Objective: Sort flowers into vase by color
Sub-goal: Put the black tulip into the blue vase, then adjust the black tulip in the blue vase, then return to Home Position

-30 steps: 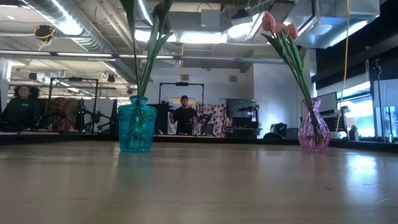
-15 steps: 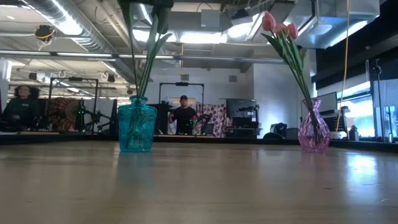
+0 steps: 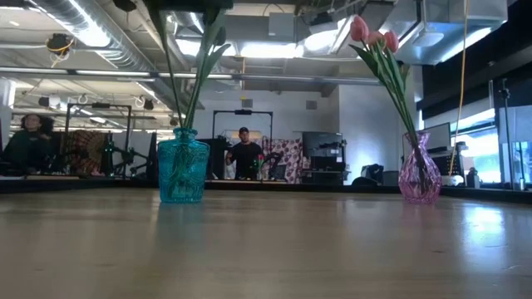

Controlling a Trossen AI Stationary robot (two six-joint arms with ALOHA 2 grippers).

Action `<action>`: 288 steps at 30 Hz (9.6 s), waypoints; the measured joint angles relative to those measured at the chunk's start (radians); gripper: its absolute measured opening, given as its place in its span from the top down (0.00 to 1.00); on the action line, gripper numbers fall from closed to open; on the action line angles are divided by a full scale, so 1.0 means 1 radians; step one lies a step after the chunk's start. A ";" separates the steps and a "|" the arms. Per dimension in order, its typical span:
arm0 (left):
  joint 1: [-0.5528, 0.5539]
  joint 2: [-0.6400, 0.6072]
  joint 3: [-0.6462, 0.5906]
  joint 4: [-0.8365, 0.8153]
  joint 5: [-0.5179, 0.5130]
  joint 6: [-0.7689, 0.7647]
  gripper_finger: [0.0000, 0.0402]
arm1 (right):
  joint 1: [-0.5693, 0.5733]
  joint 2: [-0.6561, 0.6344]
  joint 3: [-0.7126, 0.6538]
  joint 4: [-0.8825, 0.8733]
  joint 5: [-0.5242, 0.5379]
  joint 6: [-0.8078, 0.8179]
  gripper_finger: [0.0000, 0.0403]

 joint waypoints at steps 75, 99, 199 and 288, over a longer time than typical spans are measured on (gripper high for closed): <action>-0.156 -0.015 0.000 -0.287 -0.029 0.232 0.76 | 0.000 0.000 0.000 -0.169 0.009 0.170 0.41; -0.312 -0.145 0.000 -0.442 0.790 -0.221 0.99 | -0.049 0.000 0.000 -0.176 -0.054 0.191 0.41; 0.119 -0.139 0.000 -0.954 0.377 -0.796 0.94 | -0.222 -0.001 0.001 -0.660 -0.332 0.707 0.41; 0.322 -1.408 -0.874 -0.483 1.080 -0.314 0.99 | -0.531 -1.212 -1.008 -0.134 -0.993 0.247 1.00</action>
